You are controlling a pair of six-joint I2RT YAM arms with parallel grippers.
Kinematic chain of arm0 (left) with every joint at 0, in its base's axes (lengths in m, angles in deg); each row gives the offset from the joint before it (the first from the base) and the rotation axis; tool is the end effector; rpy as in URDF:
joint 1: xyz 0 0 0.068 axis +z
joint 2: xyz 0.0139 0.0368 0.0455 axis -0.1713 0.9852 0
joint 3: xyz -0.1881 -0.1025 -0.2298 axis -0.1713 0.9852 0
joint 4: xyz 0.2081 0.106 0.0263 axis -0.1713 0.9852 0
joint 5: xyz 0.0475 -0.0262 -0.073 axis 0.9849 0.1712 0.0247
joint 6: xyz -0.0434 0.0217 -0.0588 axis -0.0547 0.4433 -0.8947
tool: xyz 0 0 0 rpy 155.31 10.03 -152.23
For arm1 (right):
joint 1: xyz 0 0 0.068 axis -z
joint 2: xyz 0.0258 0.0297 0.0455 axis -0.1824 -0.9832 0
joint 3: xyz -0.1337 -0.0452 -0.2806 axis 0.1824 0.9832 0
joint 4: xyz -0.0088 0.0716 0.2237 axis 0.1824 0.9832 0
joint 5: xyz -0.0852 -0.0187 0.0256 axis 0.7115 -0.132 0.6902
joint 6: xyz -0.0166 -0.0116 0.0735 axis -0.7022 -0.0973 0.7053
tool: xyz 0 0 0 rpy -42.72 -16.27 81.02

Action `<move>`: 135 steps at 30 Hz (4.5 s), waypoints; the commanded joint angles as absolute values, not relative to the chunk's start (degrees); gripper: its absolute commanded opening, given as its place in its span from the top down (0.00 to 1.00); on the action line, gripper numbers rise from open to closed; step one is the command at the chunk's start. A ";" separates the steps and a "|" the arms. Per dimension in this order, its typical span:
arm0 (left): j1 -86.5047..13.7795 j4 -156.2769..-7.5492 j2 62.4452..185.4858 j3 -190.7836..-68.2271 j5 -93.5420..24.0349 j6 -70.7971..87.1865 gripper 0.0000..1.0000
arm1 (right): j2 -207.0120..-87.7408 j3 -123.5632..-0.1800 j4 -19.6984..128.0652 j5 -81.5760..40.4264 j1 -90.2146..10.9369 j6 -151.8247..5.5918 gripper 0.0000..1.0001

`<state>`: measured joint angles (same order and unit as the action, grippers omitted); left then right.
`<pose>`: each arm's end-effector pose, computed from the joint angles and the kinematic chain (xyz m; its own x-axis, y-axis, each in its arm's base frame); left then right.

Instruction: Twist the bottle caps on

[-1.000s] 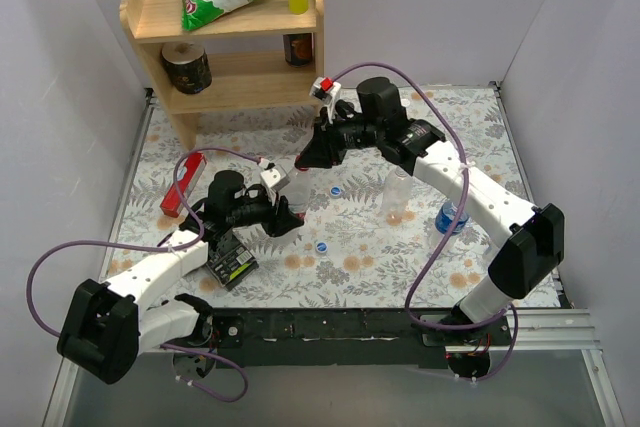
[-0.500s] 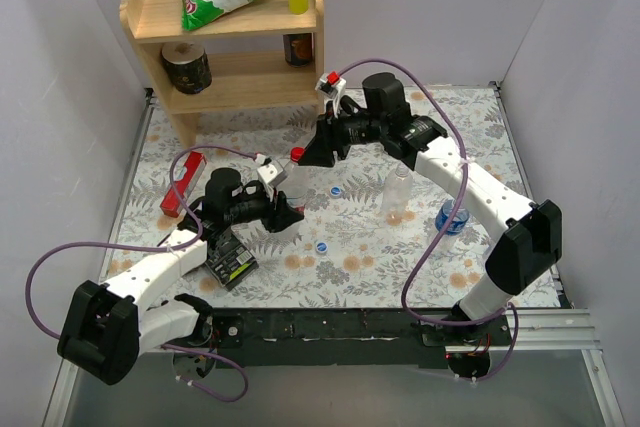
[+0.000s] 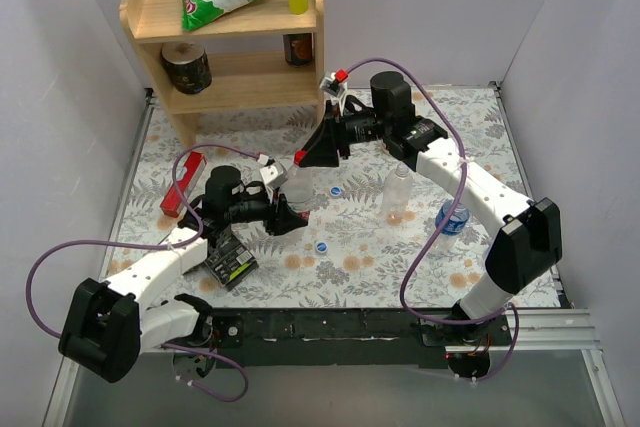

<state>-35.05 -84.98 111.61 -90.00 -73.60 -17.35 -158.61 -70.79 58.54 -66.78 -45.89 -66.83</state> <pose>0.1653 -0.1301 0.2788 -0.8442 -0.0570 -0.5330 0.4765 0.3757 -0.7949 0.2669 0.2535 0.4253 -0.3978 -0.1184 -0.9098 -0.9175 0.0531 0.3942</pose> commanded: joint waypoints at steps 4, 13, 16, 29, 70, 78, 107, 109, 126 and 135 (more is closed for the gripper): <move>-34.74 -85.79 112.10 -93.11 -76.59 -17.05 1.00 | -159.90 -71.76 54.12 -70.68 -45.84 -65.87 0.48; -34.74 -85.79 112.37 -93.20 -73.35 -17.14 1.00 | -159.72 -73.24 56.65 -63.42 -46.37 -69.46 0.90; -34.91 -86.49 112.19 -92.67 -62.21 -18.19 1.00 | -159.99 -76.06 61.49 -57.26 -47.25 -70.70 0.99; -34.30 -75.44 111.40 -93.11 -52.87 -9.24 0.02 | -160.42 -83.09 74.67 -50.55 -44.36 -86.59 0.99; -27.18 -53.44 127.04 -106.11 -55.67 5.62 0.02 | -162.10 -72.11 62.64 -57.23 -23.61 -98.99 0.89; -27.18 -53.70 128.54 -107.43 -56.37 5.36 0.02 | -161.21 -68.94 59.12 -55.74 -23.52 -102.08 0.86; -27.18 -53.44 130.91 -108.67 -57.25 5.98 0.02 | -165.26 -70.61 60.53 -53.36 -23.52 -101.11 0.47; -27.18 -53.53 131.09 -108.66 -57.43 6.06 0.02 | -165.52 -71.05 60.53 -53.36 -23.52 -101.03 0.45; -27.18 -53.53 131.09 -107.96 -57.34 6.24 0.02 | -167.28 -74.39 61.06 -52.84 -23.52 -100.41 0.33; -27.18 -53.62 131.26 -107.26 -56.91 5.98 0.02 | -166.05 -75.44 60.97 -52.75 -23.52 -99.18 0.25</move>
